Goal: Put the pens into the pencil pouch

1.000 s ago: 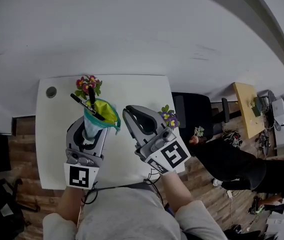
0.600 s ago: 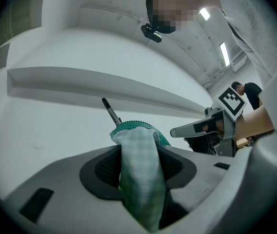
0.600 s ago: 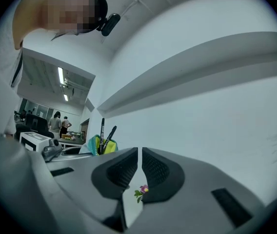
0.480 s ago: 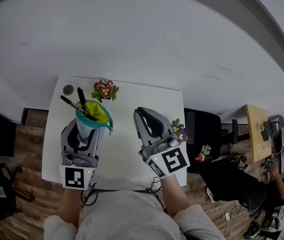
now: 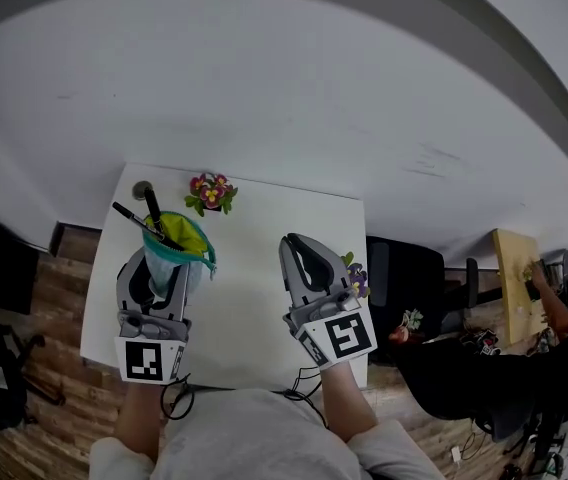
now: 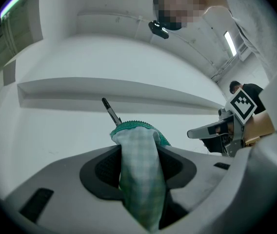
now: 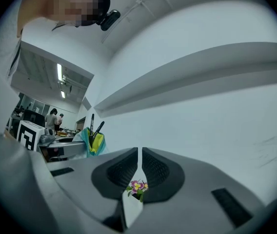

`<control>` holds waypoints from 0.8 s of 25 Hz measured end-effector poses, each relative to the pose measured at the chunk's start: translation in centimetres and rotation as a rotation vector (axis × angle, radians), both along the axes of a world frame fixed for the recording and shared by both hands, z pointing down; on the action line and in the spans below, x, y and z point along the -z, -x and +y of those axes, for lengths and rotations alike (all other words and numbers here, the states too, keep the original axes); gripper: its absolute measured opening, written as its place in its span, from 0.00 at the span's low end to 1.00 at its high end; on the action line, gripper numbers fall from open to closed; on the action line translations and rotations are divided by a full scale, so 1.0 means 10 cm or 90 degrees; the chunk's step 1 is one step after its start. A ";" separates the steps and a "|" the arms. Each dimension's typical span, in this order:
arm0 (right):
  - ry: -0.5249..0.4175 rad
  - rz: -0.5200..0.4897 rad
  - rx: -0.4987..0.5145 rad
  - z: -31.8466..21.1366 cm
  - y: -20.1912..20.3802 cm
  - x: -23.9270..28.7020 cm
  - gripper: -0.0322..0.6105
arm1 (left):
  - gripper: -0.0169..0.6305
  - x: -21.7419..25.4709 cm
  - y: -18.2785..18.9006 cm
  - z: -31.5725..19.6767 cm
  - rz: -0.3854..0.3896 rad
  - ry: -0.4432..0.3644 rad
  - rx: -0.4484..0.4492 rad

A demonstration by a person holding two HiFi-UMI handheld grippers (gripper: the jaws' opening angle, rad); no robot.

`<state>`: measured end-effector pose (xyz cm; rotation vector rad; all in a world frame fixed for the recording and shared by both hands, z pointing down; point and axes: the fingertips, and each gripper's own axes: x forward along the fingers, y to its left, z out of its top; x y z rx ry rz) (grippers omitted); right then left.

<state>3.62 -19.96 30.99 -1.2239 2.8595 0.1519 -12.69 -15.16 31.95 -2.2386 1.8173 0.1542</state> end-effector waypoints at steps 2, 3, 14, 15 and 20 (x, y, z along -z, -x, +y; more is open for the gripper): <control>0.005 -0.003 -0.008 0.02 -0.07 -0.02 0.12 | 0.34 0.01 -0.02 0.02 0.003 0.000 0.003; 0.006 -0.004 -0.011 0.03 -0.10 -0.02 0.12 | 0.34 0.01 -0.03 0.02 0.004 0.002 0.003; 0.017 -0.013 -0.041 0.08 -0.28 -0.03 0.12 | 0.34 0.06 -0.05 0.04 0.018 0.004 0.007; 0.018 -0.014 -0.043 0.09 -0.30 -0.03 0.12 | 0.34 0.07 -0.06 0.05 0.020 0.005 0.008; 0.010 -0.017 -0.050 0.28 -0.50 -0.02 0.12 | 0.34 0.09 -0.24 0.24 0.017 -0.002 0.008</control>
